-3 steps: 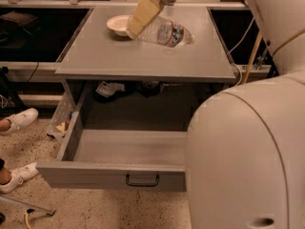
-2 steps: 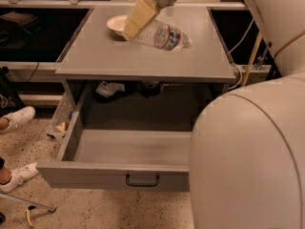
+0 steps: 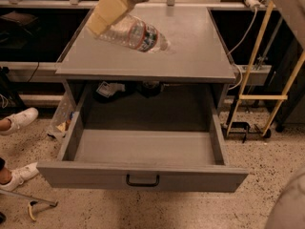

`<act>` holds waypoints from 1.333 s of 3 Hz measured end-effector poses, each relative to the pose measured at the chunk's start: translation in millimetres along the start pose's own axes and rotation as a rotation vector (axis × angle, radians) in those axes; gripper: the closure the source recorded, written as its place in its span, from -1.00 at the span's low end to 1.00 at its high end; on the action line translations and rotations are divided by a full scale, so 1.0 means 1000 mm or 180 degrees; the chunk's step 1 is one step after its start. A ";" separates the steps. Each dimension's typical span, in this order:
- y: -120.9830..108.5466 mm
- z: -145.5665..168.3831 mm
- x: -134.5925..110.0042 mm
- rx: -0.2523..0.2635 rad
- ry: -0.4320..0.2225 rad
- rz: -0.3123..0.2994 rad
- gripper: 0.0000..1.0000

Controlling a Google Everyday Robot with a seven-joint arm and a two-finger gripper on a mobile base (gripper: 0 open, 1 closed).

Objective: Place water bottle into top drawer

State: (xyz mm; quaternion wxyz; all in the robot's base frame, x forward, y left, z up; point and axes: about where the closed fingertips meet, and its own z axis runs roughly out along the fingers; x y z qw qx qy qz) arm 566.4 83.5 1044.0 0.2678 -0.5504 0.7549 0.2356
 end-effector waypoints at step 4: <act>0.002 0.114 0.102 -0.0024 -0.0295 0.0200 1.00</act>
Offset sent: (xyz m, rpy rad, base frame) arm 0.0080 0.0110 -0.1077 0.0824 0.0203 -0.0283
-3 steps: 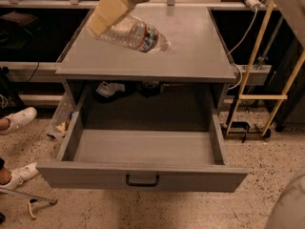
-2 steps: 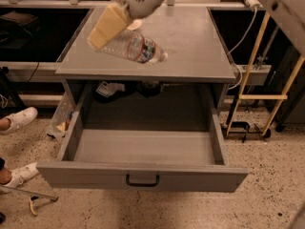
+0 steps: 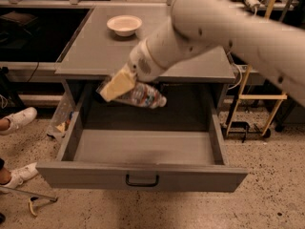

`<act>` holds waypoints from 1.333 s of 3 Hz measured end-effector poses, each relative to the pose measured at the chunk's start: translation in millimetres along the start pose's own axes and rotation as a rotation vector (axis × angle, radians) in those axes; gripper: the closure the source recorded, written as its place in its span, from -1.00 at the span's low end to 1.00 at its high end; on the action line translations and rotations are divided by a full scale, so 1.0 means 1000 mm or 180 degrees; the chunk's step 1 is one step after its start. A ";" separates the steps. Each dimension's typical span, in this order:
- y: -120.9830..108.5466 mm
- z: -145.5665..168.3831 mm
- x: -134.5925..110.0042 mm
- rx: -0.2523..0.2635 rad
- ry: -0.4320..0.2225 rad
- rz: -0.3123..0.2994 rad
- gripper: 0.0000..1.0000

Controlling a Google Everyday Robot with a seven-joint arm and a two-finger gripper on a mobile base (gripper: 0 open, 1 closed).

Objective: Place water bottle into top drawer

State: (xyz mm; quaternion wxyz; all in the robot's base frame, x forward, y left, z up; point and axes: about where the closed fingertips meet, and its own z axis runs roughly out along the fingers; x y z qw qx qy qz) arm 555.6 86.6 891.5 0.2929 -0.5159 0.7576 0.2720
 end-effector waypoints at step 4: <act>-0.028 0.137 0.136 -0.0129 0.0149 0.0780 0.16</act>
Offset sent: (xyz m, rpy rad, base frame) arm 0.0145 0.0022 -0.2838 0.0036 0.3290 -0.2037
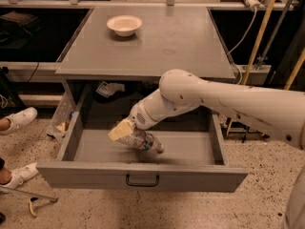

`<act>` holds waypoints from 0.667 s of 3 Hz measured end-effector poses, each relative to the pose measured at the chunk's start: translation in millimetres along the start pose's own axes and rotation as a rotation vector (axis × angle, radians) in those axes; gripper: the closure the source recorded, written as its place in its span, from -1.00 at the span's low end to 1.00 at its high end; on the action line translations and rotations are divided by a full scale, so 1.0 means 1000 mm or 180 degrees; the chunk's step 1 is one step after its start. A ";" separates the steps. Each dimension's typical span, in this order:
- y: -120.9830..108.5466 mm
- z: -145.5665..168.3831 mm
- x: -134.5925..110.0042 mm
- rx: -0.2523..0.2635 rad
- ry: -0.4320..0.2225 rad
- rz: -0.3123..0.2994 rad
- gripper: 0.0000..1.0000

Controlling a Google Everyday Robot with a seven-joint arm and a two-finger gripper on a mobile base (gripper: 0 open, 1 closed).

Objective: Place water bottle into top drawer

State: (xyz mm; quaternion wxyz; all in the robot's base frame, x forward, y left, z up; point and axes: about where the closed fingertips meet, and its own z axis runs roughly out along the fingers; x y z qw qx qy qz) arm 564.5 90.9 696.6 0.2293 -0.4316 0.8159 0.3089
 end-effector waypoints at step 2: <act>0.000 0.000 0.000 0.0000 0.0000 0.0000 -0.77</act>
Offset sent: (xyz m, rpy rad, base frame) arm 0.0000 0.0000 0.0000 0.0000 0.0000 0.0000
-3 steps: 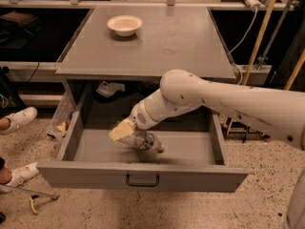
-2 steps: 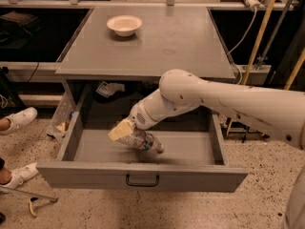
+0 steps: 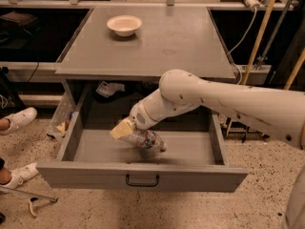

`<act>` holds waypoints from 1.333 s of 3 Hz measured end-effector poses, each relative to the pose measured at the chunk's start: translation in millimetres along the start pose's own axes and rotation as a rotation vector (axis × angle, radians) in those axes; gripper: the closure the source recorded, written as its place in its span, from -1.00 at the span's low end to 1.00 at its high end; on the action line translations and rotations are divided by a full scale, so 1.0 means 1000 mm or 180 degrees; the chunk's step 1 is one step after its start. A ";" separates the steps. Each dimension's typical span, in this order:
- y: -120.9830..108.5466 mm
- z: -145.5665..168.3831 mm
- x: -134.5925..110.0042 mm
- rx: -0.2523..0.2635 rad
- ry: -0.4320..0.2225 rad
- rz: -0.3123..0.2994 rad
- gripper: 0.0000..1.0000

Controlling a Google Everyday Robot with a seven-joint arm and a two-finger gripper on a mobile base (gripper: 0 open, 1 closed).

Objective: Place water bottle into top drawer

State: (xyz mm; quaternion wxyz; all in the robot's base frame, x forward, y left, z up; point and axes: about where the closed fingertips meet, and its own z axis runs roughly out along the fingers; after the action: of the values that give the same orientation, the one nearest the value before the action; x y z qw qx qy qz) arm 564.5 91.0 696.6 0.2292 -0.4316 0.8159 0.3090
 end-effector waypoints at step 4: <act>0.030 -0.085 0.005 0.0291 -0.0162 0.0343 -1.00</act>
Offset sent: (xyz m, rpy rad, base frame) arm 0.0000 0.0000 0.0000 0.0000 0.0000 0.0000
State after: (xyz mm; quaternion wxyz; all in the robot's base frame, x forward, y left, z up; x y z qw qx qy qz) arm 526.9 41.7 762.4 0.2524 -0.3681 0.8451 0.2942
